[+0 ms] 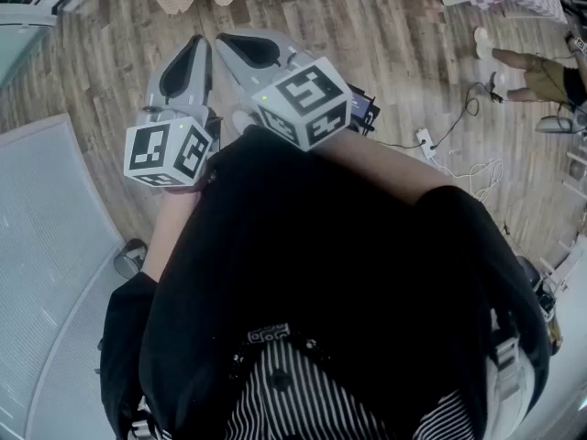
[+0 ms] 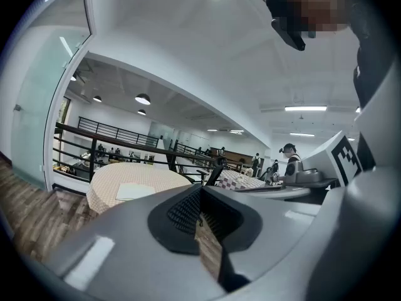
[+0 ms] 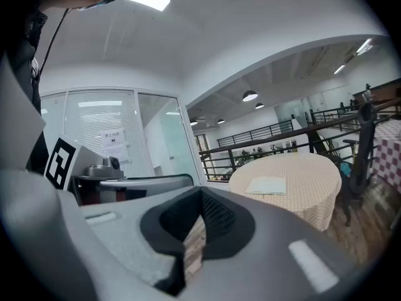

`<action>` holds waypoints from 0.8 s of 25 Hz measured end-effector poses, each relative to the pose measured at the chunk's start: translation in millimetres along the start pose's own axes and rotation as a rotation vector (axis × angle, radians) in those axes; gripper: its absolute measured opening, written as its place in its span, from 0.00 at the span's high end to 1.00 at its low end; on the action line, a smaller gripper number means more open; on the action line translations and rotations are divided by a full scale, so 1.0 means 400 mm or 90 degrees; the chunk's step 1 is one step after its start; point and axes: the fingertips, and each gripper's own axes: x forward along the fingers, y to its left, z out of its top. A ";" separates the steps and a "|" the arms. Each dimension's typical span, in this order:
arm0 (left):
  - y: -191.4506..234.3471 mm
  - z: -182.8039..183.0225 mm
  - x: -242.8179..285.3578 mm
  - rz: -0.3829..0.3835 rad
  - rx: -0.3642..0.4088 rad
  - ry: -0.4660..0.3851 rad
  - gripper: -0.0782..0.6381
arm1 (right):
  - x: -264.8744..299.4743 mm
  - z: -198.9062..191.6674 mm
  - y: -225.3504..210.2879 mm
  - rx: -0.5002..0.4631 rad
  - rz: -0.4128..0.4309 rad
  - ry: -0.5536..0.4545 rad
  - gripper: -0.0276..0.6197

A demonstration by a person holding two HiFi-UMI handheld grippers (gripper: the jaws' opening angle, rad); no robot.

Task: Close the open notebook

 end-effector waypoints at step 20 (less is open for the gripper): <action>-0.027 -0.030 0.092 0.001 -0.011 0.015 0.88 | -0.008 -0.018 -0.076 0.005 0.032 0.013 0.95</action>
